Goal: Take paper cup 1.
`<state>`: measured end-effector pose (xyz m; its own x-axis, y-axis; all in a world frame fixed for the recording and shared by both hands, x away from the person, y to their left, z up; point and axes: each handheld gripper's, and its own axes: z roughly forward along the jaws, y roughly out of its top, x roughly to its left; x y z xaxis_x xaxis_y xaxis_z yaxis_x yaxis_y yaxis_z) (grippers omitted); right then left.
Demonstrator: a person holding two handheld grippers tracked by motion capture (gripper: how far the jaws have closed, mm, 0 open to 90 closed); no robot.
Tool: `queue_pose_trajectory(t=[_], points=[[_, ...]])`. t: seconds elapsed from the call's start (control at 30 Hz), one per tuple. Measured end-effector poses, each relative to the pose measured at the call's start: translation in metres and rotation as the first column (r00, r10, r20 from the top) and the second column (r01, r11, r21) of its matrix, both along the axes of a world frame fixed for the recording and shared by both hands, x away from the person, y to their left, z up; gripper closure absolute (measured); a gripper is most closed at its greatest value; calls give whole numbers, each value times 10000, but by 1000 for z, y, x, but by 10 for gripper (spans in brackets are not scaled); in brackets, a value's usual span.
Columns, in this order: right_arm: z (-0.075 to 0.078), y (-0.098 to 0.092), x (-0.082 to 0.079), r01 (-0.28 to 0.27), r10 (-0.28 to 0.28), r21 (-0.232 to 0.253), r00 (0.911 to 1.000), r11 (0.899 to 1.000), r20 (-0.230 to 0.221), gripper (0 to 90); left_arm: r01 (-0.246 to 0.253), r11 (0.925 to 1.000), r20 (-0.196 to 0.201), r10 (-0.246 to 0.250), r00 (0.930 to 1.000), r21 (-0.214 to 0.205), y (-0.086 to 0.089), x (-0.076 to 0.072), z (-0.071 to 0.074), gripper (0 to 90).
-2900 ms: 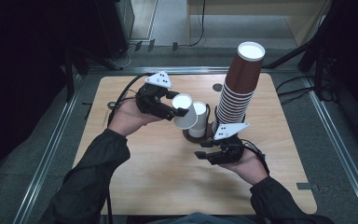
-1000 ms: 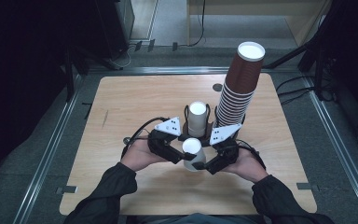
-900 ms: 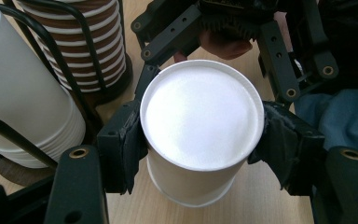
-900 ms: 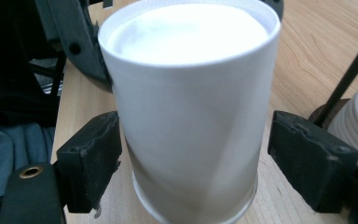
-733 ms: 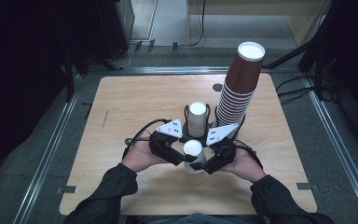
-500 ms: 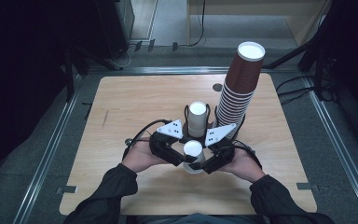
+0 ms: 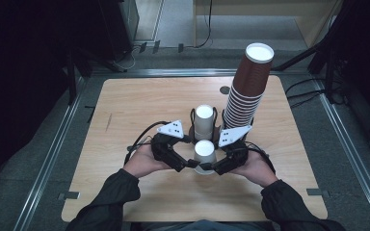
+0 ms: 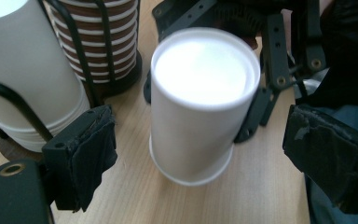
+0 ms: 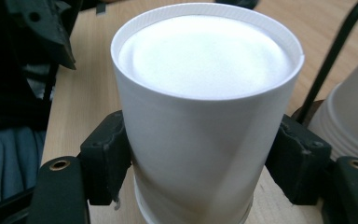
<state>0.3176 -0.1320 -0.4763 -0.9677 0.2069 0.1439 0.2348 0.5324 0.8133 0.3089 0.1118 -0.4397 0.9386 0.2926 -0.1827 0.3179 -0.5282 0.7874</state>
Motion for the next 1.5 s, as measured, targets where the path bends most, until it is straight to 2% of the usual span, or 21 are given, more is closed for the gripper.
queue_pose_trajectory(t=[0.07,0.17,0.37,0.43,0.5,0.67,0.87,0.93,1.13,1.2,1.5], points=[[1,-5,2,108,-107,404,9999,9991,-45,292,-60,9999,-181,57,9998,-146,4,1,-3,80],[2,-11,3,234,-222,927,9997,9954,-134,293,-216,9997,-281,213,9994,-98,7,1,-9,80],[3,-10,0,118,-117,1302,9999,9914,-21,294,-113,9999,-458,115,9989,46,3,-2,-24,80],[4,-9,-1,82,-77,1537,10000,9881,-41,295,0,10000,-506,0,9987,-18,1,-2,-28,80],[4,-9,-1,22,-15,1833,10000,9831,-39,296,83,9998,-726,-98,9973,-203,0,-2,-32,75],[5,-8,-2,-57,86,2178,9999,9760,-123,297,174,9998,-576,-179,9982,-97,-5,-3,-36,75],[6,-6,-3,-96,179,2651,9994,9642,-289,297,83,9994,-561,-102,9984,-333,-8,-3,-39,84],[6,-5,-3,-106,188,2691,9994,9631,-278,297,89,9994,-534,-107,9985,-338,-8,-3,-40,123],[6,-3,-4,-71,157,2688,9994,9632,-299,297,75,9986,-585,-106,9982,-518,-8,-3,-40,156],[6,-4,-4,-37,106,2715,9997,9624,-238,302,128,9984,-559,-159,9983,-557,-8,-4,-39,215],[7,-4,-4,6,67,2706,9996,9627,-258,306,110,9982,-634,-147,9979,-582,-7,-3,-38,249]])
